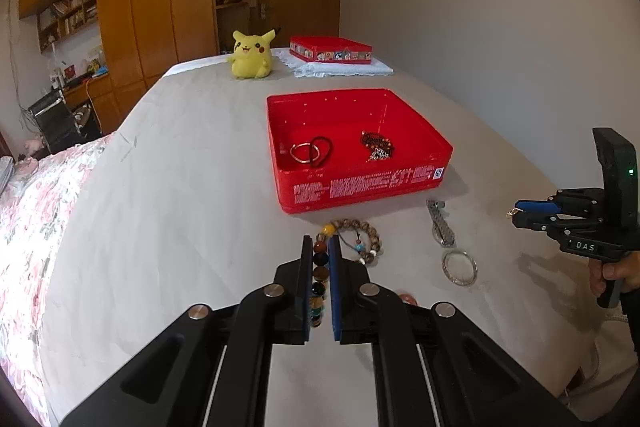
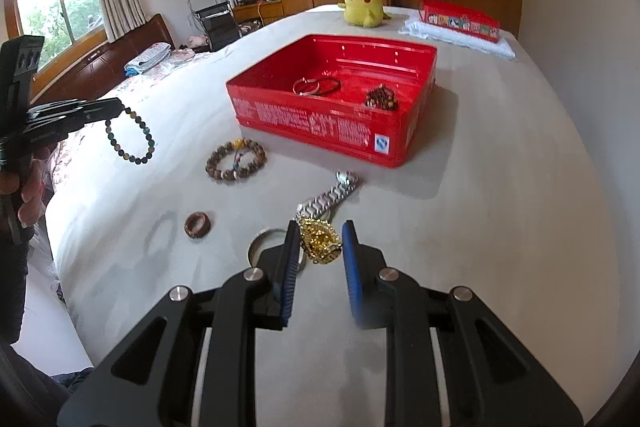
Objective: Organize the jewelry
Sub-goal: 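Carry the bracelet with the left tool while the right tool carries the pendant to the tray, then open the left tool over the tray while the right tool releases the pendant inside, then move both open tools back toward the wooden ring and silver bangle, then grasp the brown wooden ring with the left tool while the right tool grasps the silver bangle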
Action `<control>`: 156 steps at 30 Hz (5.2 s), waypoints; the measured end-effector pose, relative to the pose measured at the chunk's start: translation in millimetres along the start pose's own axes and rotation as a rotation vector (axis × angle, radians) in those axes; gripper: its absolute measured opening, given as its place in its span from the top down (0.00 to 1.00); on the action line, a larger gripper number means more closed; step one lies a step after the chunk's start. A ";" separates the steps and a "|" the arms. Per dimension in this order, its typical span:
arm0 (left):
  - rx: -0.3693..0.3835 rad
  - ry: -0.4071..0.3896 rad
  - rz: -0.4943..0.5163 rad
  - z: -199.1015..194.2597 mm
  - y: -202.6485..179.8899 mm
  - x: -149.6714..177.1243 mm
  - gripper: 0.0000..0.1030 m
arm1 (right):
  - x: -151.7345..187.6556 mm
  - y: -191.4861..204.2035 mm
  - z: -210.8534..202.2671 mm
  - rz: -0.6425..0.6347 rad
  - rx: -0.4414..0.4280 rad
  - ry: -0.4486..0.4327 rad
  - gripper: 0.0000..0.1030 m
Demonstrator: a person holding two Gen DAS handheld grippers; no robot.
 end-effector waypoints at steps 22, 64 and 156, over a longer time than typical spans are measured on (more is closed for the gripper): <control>0.030 -0.048 0.091 17.7 -33.1 -73.9 0.93 | -77.6 -10.5 -7.7 -0.062 -0.024 -0.043 0.81; 0.032 0.143 0.065 210.6 -31.3 -133.4 0.93 | -158.4 -75.8 151.7 -0.008 -0.059 0.116 0.81; 0.055 0.212 0.129 95.4 -65.1 90.3 0.72 | 29.3 45.1 76.2 -0.100 -0.039 0.126 0.53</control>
Point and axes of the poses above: each gripper's, at about its wrist camera, not at the fingertips, and z roughly the way its jaws point, y to its left, x to its underside, the point moved 5 cm from there along z, roughly the way its jaws point, and after that the axes turned 9 degrees about -z, right-handed, at the moved point
